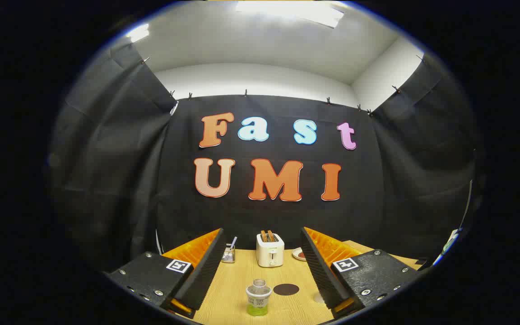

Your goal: Take the bottle from table, then pour the juice into the cup, finally place the bottle on the coaster

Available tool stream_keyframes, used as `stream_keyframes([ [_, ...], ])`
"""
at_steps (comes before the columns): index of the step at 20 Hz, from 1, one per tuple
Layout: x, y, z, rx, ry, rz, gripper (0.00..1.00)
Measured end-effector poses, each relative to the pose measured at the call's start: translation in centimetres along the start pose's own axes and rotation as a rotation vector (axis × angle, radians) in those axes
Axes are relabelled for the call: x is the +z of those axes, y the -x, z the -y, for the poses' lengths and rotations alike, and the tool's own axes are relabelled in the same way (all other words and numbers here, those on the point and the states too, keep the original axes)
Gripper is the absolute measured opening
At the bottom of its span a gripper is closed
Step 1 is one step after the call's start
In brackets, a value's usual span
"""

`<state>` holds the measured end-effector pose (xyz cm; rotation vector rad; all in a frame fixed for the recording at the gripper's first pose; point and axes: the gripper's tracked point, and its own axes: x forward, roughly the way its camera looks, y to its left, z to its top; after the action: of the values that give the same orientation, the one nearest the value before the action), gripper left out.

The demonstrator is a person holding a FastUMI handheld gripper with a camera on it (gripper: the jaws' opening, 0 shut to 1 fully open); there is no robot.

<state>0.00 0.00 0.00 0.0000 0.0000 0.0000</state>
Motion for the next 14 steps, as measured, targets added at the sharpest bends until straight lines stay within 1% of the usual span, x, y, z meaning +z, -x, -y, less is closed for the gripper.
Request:
stream_keyframes([
  [5, -0.4, 0.2, 0.4, -0.003, 0.012, -0.012, 0.98],
  [8, -0.5, 0.4, 0.0, 0.018, 0.013, -0.015, 0.98],
  [10, -0.9, 0.5, 0.3, 0.007, 0.019, -0.025, 0.98],
  [14, -1.1, 0.4, -0.2, 0.020, 0.027, -0.032, 0.98],
])
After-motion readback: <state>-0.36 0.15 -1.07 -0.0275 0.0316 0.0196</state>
